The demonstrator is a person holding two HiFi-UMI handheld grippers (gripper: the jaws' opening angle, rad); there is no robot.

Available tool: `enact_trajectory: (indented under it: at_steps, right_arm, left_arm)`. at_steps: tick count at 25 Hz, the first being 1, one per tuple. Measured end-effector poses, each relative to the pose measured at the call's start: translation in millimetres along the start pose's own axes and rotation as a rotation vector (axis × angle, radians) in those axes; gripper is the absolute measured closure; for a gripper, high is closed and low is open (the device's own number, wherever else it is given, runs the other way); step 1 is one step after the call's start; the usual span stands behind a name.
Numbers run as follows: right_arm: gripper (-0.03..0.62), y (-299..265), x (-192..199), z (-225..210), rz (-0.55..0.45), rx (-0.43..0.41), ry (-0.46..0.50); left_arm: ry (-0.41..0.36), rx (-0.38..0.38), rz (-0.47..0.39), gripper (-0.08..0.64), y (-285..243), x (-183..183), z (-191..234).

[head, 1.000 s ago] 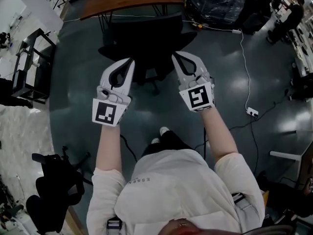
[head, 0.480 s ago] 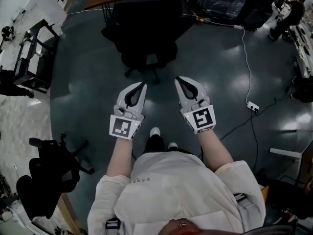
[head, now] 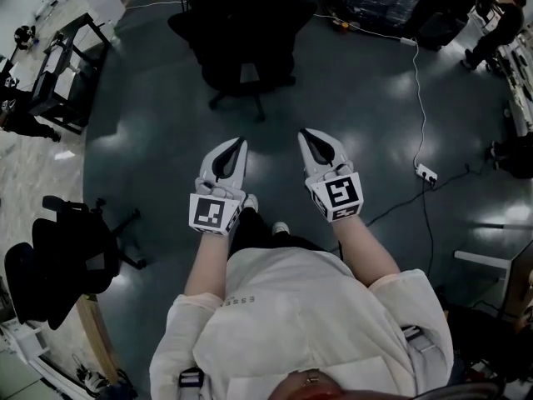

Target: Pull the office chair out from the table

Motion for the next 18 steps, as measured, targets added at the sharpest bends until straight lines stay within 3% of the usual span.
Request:
enact_trajectory:
  at_steps: [6,18]
  right_arm:
    - [0.601,34.9,8.4,8.0,-0.013,-0.017,-0.005]
    - [0.601,59.0,12.3,46.0,0.008,0.024,0.019]
  left_arm:
    - [-0.012,-0.030,0.011,0.543,17.0,-3.9,-31.8]
    - [-0.055,0.038,0.030,0.543,53.0,-10.5,-43.2]
Point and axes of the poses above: the fingertips, and each gripper's own axes: y backward along the fingers, z to its left, x out of its underside, the point moved 4 cm from there along y, backward along the fingers, and after that the axes turned 13 degrees about z, right-handed, at the moved point
